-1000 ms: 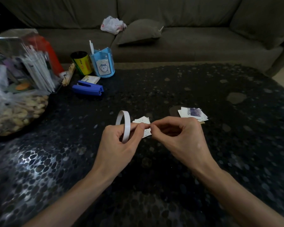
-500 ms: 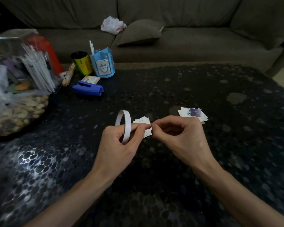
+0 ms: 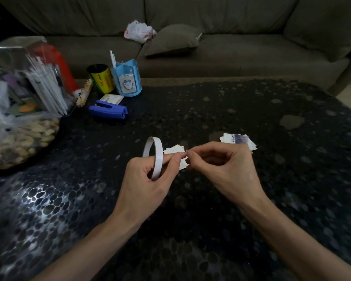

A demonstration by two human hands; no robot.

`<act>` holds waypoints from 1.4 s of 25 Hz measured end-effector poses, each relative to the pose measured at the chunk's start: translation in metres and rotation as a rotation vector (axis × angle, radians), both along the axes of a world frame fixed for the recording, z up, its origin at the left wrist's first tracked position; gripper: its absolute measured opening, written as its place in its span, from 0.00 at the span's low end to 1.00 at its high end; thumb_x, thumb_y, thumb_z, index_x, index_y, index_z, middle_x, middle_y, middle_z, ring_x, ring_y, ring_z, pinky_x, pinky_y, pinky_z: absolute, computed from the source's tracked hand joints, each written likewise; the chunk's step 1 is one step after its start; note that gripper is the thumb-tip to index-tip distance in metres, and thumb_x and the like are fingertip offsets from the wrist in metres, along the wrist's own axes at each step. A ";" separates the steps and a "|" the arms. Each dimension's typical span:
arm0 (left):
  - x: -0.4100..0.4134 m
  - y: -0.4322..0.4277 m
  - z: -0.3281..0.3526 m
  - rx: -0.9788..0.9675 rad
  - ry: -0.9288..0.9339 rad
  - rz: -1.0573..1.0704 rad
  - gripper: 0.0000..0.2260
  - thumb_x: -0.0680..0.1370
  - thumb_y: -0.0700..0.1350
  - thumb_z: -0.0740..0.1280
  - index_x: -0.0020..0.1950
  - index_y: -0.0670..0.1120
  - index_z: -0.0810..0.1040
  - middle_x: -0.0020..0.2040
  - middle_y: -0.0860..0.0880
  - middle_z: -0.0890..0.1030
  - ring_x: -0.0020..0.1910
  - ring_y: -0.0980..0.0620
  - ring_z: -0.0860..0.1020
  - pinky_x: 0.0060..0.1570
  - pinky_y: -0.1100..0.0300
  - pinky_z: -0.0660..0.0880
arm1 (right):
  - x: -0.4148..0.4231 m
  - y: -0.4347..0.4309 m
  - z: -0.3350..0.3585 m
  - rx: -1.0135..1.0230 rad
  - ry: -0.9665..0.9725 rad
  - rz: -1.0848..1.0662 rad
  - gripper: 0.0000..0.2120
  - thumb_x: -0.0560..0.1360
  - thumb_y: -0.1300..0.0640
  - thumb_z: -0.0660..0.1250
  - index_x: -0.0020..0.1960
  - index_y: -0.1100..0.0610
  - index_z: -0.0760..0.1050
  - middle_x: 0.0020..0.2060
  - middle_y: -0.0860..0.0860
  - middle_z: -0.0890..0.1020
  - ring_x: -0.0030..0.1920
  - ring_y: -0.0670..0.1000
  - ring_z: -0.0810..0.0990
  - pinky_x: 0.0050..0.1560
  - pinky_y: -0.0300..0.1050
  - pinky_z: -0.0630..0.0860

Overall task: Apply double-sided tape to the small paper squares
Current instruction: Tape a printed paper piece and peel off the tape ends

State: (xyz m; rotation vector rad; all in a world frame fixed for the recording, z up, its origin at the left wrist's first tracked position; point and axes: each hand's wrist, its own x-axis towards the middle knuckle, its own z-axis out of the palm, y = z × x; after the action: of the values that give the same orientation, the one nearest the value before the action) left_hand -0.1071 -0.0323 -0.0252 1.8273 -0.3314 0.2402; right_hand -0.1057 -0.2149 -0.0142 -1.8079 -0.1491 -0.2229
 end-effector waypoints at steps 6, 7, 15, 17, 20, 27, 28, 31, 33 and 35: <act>0.000 0.000 -0.001 -0.006 -0.018 -0.007 0.08 0.80 0.50 0.69 0.52 0.62 0.85 0.36 0.45 0.86 0.33 0.42 0.84 0.36 0.41 0.78 | 0.000 0.000 0.002 0.067 0.021 0.018 0.04 0.76 0.61 0.76 0.49 0.55 0.87 0.42 0.46 0.89 0.43 0.47 0.89 0.49 0.40 0.84; -0.001 0.000 -0.002 -0.004 -0.015 -0.008 0.08 0.80 0.49 0.69 0.52 0.62 0.85 0.36 0.45 0.86 0.32 0.43 0.83 0.36 0.42 0.78 | 0.000 0.000 0.003 0.069 0.025 0.023 0.04 0.76 0.61 0.76 0.49 0.54 0.87 0.42 0.45 0.89 0.43 0.46 0.89 0.49 0.39 0.84; -0.001 -0.001 -0.001 -0.028 0.002 -0.003 0.08 0.79 0.50 0.68 0.52 0.56 0.87 0.30 0.47 0.82 0.26 0.52 0.78 0.28 0.59 0.76 | 0.001 -0.001 0.005 0.125 0.038 0.025 0.04 0.76 0.64 0.75 0.50 0.58 0.87 0.42 0.49 0.89 0.42 0.49 0.89 0.48 0.42 0.86; -0.001 0.000 0.000 -0.041 0.008 -0.004 0.08 0.80 0.49 0.68 0.55 0.55 0.87 0.29 0.45 0.81 0.26 0.51 0.77 0.29 0.56 0.76 | 0.001 -0.001 0.006 0.147 0.041 0.032 0.05 0.76 0.64 0.75 0.50 0.59 0.87 0.42 0.50 0.89 0.42 0.50 0.89 0.48 0.41 0.85; 0.000 0.000 0.001 -0.044 -0.001 -0.006 0.09 0.80 0.50 0.68 0.57 0.54 0.87 0.31 0.44 0.83 0.28 0.45 0.78 0.31 0.51 0.77 | 0.002 -0.002 0.006 0.171 0.041 0.043 0.05 0.75 0.64 0.76 0.51 0.60 0.87 0.42 0.51 0.89 0.42 0.50 0.89 0.48 0.39 0.84; -0.001 -0.001 0.002 -0.066 0.016 -0.016 0.09 0.79 0.50 0.69 0.55 0.54 0.87 0.31 0.45 0.83 0.28 0.48 0.79 0.33 0.55 0.77 | 0.003 -0.001 0.006 0.197 0.033 0.052 0.07 0.74 0.61 0.77 0.51 0.60 0.87 0.43 0.51 0.89 0.43 0.52 0.89 0.47 0.41 0.84; -0.001 -0.001 0.002 -0.065 0.016 -0.016 0.09 0.79 0.50 0.69 0.55 0.54 0.86 0.31 0.45 0.83 0.28 0.49 0.78 0.33 0.56 0.77 | 0.003 -0.001 0.006 0.196 0.035 0.055 0.07 0.74 0.61 0.77 0.51 0.60 0.87 0.43 0.51 0.89 0.43 0.52 0.89 0.47 0.41 0.84; -0.002 -0.001 0.001 -0.049 0.008 -0.031 0.08 0.79 0.49 0.69 0.56 0.54 0.86 0.33 0.44 0.84 0.29 0.46 0.80 0.35 0.48 0.79 | 0.003 -0.002 0.007 0.185 0.031 0.048 0.06 0.74 0.62 0.77 0.51 0.61 0.87 0.42 0.51 0.89 0.43 0.51 0.89 0.48 0.40 0.85; -0.002 -0.001 -0.001 -0.035 0.006 -0.042 0.08 0.80 0.48 0.69 0.57 0.55 0.85 0.34 0.44 0.85 0.29 0.45 0.80 0.35 0.44 0.78 | 0.002 -0.002 0.008 0.151 0.015 0.045 0.05 0.74 0.63 0.77 0.50 0.60 0.87 0.43 0.50 0.89 0.43 0.50 0.89 0.49 0.41 0.85; -0.002 -0.001 -0.003 -0.022 0.001 -0.039 0.08 0.80 0.48 0.69 0.56 0.57 0.85 0.35 0.44 0.85 0.29 0.45 0.81 0.34 0.43 0.78 | 0.001 -0.002 0.007 0.097 -0.012 0.040 0.05 0.75 0.63 0.77 0.50 0.58 0.87 0.43 0.48 0.89 0.44 0.48 0.89 0.50 0.41 0.85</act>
State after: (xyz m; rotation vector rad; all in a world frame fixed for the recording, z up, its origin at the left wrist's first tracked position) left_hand -0.1087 -0.0330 -0.0282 1.7980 -0.3621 0.2144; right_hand -0.1045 -0.2165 -0.0073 -1.7054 -0.1804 -0.2094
